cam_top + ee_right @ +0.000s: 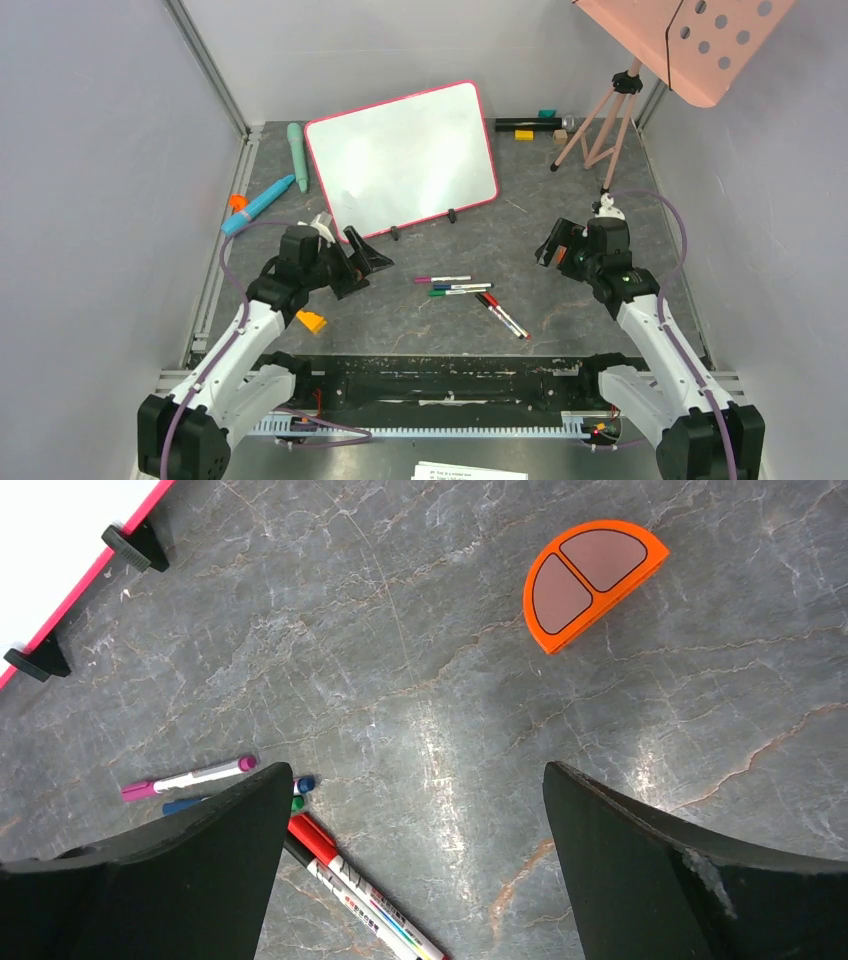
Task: Write a sentence on the whiteboard
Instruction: Pick up the whiteboard marker from the center of the board.
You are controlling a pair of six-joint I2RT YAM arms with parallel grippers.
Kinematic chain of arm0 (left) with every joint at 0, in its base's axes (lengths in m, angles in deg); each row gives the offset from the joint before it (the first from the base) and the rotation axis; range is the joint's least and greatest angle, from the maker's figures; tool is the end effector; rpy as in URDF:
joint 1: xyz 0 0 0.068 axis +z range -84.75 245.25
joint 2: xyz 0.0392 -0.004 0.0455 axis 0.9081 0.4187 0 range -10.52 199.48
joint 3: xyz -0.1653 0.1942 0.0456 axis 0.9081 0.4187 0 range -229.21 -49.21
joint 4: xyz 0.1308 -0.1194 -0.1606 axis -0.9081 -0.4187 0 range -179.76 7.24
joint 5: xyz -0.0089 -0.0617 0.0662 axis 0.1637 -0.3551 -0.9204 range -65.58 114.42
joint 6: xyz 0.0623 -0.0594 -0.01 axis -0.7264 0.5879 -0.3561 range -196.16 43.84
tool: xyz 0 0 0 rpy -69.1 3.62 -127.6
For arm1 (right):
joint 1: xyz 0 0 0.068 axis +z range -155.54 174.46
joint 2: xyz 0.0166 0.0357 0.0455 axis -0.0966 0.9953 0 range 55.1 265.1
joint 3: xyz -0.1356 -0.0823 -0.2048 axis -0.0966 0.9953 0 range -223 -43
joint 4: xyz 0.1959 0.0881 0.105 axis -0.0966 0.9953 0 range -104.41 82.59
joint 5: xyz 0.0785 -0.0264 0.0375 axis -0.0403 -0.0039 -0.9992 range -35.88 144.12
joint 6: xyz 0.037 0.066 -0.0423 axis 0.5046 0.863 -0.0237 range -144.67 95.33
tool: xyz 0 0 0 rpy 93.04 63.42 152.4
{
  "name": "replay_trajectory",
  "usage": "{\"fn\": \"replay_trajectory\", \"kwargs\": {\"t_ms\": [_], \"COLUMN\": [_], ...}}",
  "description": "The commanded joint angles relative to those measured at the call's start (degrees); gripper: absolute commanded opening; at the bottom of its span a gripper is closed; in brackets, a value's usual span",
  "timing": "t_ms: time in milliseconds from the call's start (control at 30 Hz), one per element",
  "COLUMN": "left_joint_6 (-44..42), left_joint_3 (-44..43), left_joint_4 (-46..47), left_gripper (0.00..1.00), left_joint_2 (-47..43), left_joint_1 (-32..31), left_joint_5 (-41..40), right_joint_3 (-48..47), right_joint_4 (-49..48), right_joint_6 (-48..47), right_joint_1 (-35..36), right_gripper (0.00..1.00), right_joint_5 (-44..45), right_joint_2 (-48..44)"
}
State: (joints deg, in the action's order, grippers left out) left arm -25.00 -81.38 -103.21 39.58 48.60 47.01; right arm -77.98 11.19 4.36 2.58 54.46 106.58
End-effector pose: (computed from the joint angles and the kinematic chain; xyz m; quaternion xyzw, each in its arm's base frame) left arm 0.1851 -0.0860 0.2042 -0.1805 0.8684 -0.3844 0.2560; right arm 0.2031 0.0286 0.2027 0.1670 0.8985 0.1267 0.3856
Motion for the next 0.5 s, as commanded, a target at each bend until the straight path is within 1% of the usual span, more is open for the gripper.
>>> {"fn": "replay_trajectory", "kwargs": {"t_ms": [0,133,233,333,467], "left_joint_6": [2.9,1.9,1.8,1.9,1.1], "left_joint_3": [0.0,-1.2,-1.8,-2.0,-3.5], "left_joint_4": [2.3,0.0,-1.6,-2.1,-5.6], "left_gripper": [1.0,1.0,1.0,1.0,1.0], "left_joint_2": [0.0,0.0,0.2,0.2,1.0], "left_joint_1": [-0.9,-1.2,-1.3,-1.4,-1.4], "left_joint_5": [-0.4,-1.9,-2.3,-2.0,-3.0], "right_joint_3": [0.6,0.9,0.6,-0.1,0.9], "right_joint_4": [0.3,0.8,1.8,-0.4,-4.9], "right_joint_6": [-0.3,-1.2,-3.6,-11.0,-13.9], "right_joint_1": [0.2,0.2,0.1,0.2,0.3], "right_gripper": [0.98,0.98,0.98,0.98,0.98], "right_joint_5": [2.4,4.7,5.5,-4.4,-14.3], "right_joint_2": [-2.4,-2.1,-0.8,0.7,1.4]}}
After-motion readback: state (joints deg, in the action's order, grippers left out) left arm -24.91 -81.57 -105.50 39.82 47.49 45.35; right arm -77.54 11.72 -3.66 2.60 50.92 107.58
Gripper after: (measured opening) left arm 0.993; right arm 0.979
